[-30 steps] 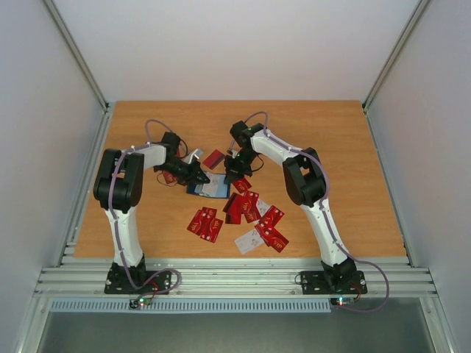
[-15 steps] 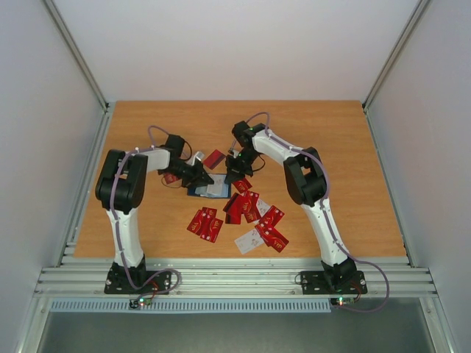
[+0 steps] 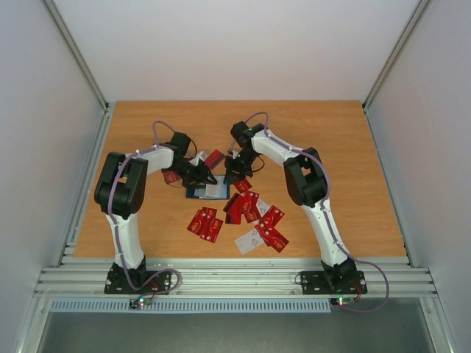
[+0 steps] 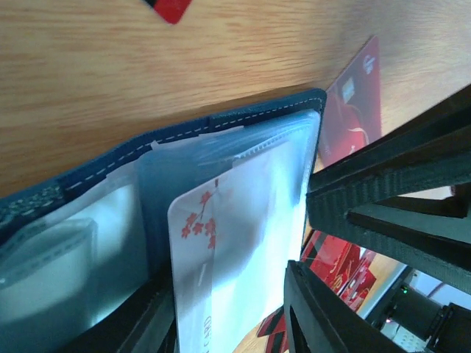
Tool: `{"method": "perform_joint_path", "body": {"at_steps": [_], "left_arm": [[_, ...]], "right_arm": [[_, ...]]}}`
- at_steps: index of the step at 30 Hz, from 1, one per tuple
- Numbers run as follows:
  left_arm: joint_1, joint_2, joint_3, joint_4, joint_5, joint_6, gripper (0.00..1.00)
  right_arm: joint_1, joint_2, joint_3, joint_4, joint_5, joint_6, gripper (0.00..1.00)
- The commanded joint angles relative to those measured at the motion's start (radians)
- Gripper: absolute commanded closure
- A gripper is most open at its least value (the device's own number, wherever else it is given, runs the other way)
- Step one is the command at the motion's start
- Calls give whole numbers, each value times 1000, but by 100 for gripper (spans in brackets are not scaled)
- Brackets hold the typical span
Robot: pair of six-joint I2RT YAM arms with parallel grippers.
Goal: Put the credit cards into the card holder
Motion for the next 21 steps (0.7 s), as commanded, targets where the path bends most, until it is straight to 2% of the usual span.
{"method": "perform_joint_path", "body": {"at_steps": [1, 6, 13, 15, 21], "left_arm": [[-1, -12, 31, -161, -152, 33, 60], [-8, -19, 60, -219, -196, 46, 53], [-28, -52, 82, -286, -260, 49, 37], [-31, -67, 85, -300, -279, 46, 28], [-34, -89, 82, -318, -323, 29, 17]], "right_arm": [[6, -70, -11, -43, 55, -11, 84], [6, -111, -23, -57, 77, -11, 82], [5, -179, -126, 3, 69, 22, 80], [8, -190, -154, 21, 64, 35, 80], [21, -205, -180, 44, 57, 58, 80]]}}
